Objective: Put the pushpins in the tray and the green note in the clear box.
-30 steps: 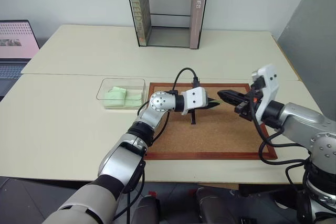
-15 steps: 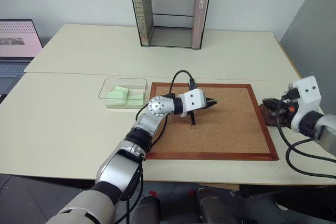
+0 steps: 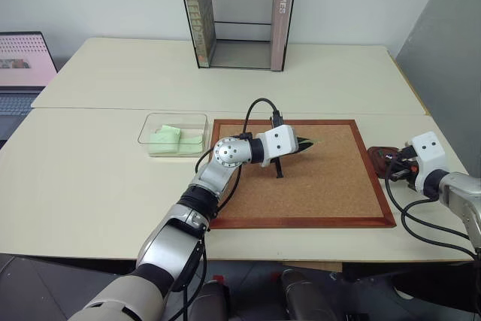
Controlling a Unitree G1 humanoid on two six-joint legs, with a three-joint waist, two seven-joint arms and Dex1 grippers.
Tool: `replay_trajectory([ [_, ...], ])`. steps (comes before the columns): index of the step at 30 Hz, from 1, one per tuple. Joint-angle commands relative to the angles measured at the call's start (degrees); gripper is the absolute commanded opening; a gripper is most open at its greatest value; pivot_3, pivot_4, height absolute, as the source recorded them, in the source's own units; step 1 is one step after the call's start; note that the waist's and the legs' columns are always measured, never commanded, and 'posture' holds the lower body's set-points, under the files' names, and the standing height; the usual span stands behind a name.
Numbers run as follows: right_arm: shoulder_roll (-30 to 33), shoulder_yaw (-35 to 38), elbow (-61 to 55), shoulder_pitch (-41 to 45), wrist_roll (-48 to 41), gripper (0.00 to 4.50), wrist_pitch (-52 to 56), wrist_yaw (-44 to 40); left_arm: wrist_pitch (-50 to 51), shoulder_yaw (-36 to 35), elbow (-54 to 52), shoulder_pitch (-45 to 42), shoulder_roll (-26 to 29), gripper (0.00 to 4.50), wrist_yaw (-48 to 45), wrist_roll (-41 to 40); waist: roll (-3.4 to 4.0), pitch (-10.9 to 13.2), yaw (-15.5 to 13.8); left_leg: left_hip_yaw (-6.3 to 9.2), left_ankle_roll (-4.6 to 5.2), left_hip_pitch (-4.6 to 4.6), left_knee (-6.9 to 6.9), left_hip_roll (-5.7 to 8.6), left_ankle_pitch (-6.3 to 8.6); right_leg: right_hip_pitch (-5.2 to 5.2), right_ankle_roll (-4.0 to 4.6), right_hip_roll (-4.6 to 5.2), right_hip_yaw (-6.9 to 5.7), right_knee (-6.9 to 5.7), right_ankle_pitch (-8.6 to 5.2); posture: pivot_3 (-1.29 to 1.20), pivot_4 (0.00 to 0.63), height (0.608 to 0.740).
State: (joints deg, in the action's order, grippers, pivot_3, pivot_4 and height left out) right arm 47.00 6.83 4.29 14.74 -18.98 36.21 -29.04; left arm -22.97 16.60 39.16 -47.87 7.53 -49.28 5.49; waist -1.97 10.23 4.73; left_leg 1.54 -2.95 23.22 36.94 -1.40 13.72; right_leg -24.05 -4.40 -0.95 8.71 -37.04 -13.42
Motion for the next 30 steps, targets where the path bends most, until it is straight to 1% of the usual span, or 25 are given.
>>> replay_trajectory([
  [1, -0.3, 1.0, 0.4, 1.5, 1.2, 1.53, -1.4, -1.1, -0.1, 0.3, -2.4, -0.4, -0.1, 0.0, 0.4, 0.0, 0.0, 0.0, 0.0, 0.01, 0.0, 0.01, 0.0, 0.01, 0.0, 0.0, 0.0, 0.01, 0.0, 0.0, 0.0, 0.0, 0.15, 0.74],
  [4, -0.9, 1.3, -0.1, 1.8, 1.6, 2.25, -1.1, -1.2, -0.1, 0.2, -2.2, -0.6, -0.1, 0.0, 0.5, 0.1, 0.0, 0.0, 0.0, 0.01, 0.0, 0.0, 0.02, 0.01, 0.0, 0.0, 0.0, 0.01, 0.0, -0.02, 0.0, 0.0, 0.15, 0.74],
  [6, -1.1, 1.7, -1.5, 1.5, 1.4, 2.53, -0.5, -1.5, -0.2, 0.1, -1.9, -0.8, 0.0, 0.0, 0.6, 0.1, 0.01, 0.0, 0.0, 0.0, 0.0, -0.01, 0.03, 0.01, 0.0, 0.01, -0.01, 0.0, 0.0, -0.04, 0.01, 0.0, 0.15, 0.74],
  [7, -1.1, 1.9, -2.2, 1.4, 1.3, 2.85, -0.2, -1.6, -0.2, 0.1, -1.9, -0.8, 0.0, 0.0, 0.6, 0.1, 0.01, 0.0, 0.0, 0.01, 0.0, -0.02, 0.03, 0.01, 0.0, 0.01, -0.01, 0.0, 0.0, -0.04, 0.01, 0.0, 0.15, 0.74],
  [8, -1.2, 2.3, -2.9, 1.4, 1.0, 2.98, 0.2, -1.6, -0.2, 0.0, -1.8, -0.9, 0.0, 0.0, 0.6, 0.1, 0.01, 0.0, 0.0, 0.01, 0.0, -0.02, 0.03, 0.0, 0.0, 0.01, -0.01, 0.0, 0.0, -0.04, 0.01, 0.0, 0.15, 0.74],
  [13, -1.7, 4.5, -5.6, 1.5, -0.6, 4.1, 2.7, -1.3, -0.3, -0.2, -1.4, -1.2, -0.1, 0.0, 0.6, 0.0, 0.01, 0.0, 0.0, 0.01, 0.0, -0.01, 0.02, 0.0, 0.0, 0.01, -0.01, 0.0, 0.0, -0.04, 0.01, 0.0, 0.15, 0.74],
  [15, -2.0, 5.0, -5.8, 1.4, -0.8, 4.43, 3.3, -1.2, -0.4, -0.2, -1.1, -1.4, -0.1, 0.0, 0.7, 0.0, 0.01, 0.0, 0.0, 0.01, 0.0, -0.01, 0.03, 0.01, 0.0, 0.01, -0.01, 0.0, 0.0, -0.03, 0.01, 0.0, 0.15, 0.74],
  [24, -2.5, 7.9, -6.5, 1.3, -0.4, 4.43, 2.4, 0.1, 0.0, -0.4, -0.8, -1.6, -0.4, 0.0, 0.9, -0.2, 0.01, 0.0, 0.0, 0.01, 0.0, -0.02, 0.03, 0.01, 0.0, 0.01, -0.01, 0.0, 0.0, -0.05, 0.01, 0.0, 0.15, 0.74],
  [27, -2.6, 11.1, -8.4, 0.7, -1.7, 4.43, 2.1, 0.1, 2.6, -1.7, -1.4, -2.0, -0.9, 0.0, 1.8, -1.5, 0.02, 0.0, 0.0, 0.01, 0.0, -0.02, 0.03, 0.01, 0.0, 0.01, -0.01, 0.0, 0.0, -0.04, 0.01, 0.0, 0.15, 0.74],
  [30, -3.9, 14.2, -11.6, 0.0, -5.0, 4.43, 3.4, -0.6, 5.3, -2.5, -2.4, -2.4, -1.4, 0.0, 2.4, -2.4, 0.03, 0.0, 0.0, 0.02, 0.0, 0.0, 0.03, 0.01, 0.0, 0.01, -0.01, 0.0, 0.0, -0.05, 0.01, 0.0, 0.15, 0.74],
])
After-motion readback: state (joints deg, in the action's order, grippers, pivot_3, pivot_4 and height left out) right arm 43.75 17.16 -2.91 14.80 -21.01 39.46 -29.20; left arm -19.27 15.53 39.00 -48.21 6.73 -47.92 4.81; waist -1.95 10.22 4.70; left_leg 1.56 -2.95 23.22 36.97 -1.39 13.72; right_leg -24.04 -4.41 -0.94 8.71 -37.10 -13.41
